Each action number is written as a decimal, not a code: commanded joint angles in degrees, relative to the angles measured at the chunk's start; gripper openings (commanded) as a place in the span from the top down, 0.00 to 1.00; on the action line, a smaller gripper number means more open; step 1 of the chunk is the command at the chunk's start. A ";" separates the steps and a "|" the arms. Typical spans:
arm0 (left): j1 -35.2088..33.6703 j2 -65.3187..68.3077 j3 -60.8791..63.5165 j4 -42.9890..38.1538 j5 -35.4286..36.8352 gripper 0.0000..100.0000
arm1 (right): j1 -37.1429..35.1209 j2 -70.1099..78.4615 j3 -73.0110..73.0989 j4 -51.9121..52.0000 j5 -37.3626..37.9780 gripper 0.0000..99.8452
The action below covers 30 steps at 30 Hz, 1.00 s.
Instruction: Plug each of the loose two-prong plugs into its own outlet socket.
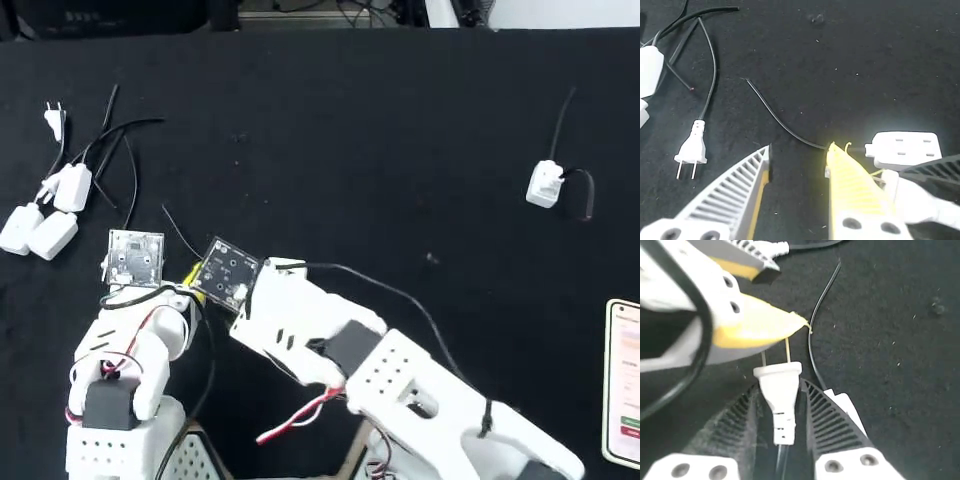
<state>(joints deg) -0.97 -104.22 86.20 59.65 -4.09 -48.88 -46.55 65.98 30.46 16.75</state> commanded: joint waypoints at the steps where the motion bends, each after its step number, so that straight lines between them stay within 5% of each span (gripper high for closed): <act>1: 1.01 0.44 -0.13 0.44 -0.44 0.81 | -0.97 -3.82 -1.01 0.00 -0.44 0.99; 23: -3.30 0.44 -2.95 0.35 0.00 0.81 | -2.99 2.42 -0.13 -0.35 -0.44 0.99; 30: 1.89 0.44 0.92 0.26 -0.44 0.81 | -3.87 3.82 -2.07 -0.97 -4.22 0.99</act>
<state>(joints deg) -1.41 -103.69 87.52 60.26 -4.18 -52.13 -43.03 68.18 30.37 14.55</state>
